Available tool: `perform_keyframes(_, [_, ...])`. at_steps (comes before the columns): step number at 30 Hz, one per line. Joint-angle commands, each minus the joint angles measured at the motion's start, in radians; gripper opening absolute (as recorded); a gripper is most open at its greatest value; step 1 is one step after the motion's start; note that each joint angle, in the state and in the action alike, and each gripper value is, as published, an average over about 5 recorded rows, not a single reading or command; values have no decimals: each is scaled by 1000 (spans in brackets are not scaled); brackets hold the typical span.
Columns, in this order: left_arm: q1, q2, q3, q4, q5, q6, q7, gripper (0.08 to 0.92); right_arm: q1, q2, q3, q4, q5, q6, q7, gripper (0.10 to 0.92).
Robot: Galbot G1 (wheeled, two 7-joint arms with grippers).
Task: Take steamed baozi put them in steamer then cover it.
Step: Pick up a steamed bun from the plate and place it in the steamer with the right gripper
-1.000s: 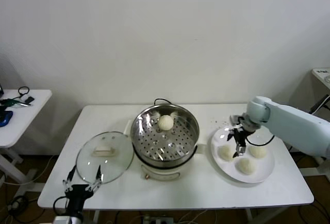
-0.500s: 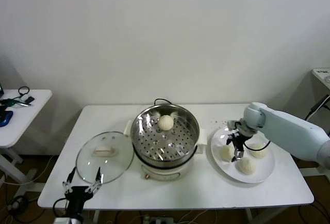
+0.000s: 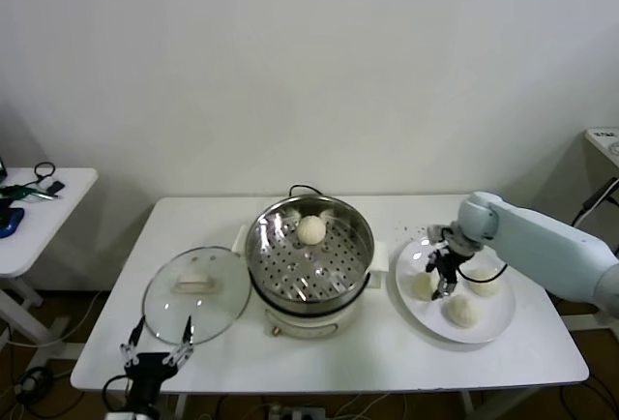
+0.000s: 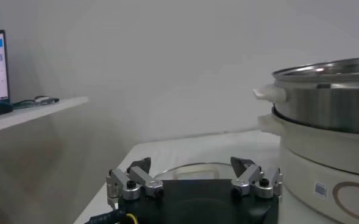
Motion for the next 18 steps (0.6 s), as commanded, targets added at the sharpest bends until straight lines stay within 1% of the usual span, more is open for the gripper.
perform_keyframes(1, [6,3,1,-3,-1,-3,1,823,114,-17,-53,23,67,-3,0,653])
perform_keyframes(8, [15,7,3,-14,-2,-5,0,823,406,-10,-240,44,238,-6,-10,653])
perform_keyframes(13, [21,7,10,-14,-3,-14,0,823,628,62,-364,43,363,-2,-18,653])
perform_keyframes(18, [30,9,17,-22,-7,-26,1,823,726,154,-414,56,449,-16,-14,660])
